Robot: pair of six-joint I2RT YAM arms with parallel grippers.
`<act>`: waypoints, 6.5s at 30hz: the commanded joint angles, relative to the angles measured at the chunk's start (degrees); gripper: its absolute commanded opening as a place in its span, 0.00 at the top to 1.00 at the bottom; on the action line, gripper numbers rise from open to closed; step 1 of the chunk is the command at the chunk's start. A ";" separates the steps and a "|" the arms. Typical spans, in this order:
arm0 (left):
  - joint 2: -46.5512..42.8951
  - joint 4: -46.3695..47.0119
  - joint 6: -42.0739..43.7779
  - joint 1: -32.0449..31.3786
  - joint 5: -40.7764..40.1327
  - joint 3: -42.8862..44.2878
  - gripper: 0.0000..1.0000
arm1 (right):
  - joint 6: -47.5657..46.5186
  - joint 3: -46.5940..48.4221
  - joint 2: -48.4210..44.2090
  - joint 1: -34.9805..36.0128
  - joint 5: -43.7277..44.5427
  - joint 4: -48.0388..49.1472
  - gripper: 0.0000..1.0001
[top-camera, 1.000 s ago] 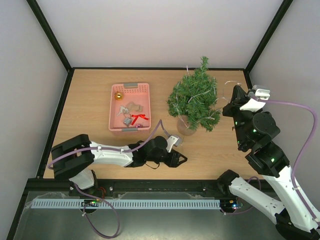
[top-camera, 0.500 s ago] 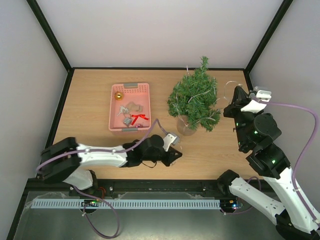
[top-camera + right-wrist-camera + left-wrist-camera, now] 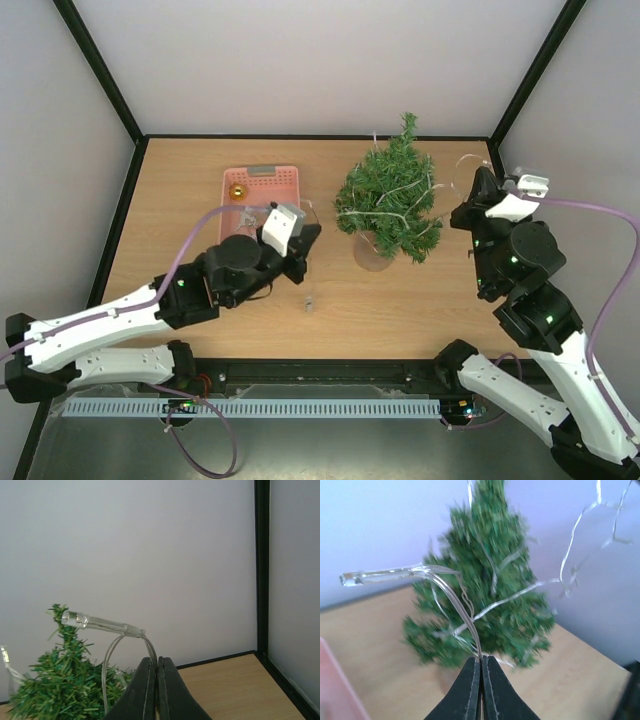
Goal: Decorate the small christmas tree
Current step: Wrap the decoration item around the Christmas tree.
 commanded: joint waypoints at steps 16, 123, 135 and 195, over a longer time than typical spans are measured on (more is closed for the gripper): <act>7.50 -9.11 32.91 3.25 -16.70 30.83 0.98 | 5.24 2.01 -0.27 -0.19 -34.37 3.77 0.98; 47.56 2.73 23.09 40.71 24.12 62.17 0.98 | -17.30 1.56 28.82 -22.44 11.08 18.52 0.98; 41.53 -5.07 16.64 45.47 27.28 49.44 0.98 | -6.40 10.72 40.52 -25.33 -8.63 12.36 0.98; 14.38 -17.24 -7.36 51.01 60.47 18.24 0.98 | -2.93 53.55 61.19 -25.52 -30.80 -41.19 0.35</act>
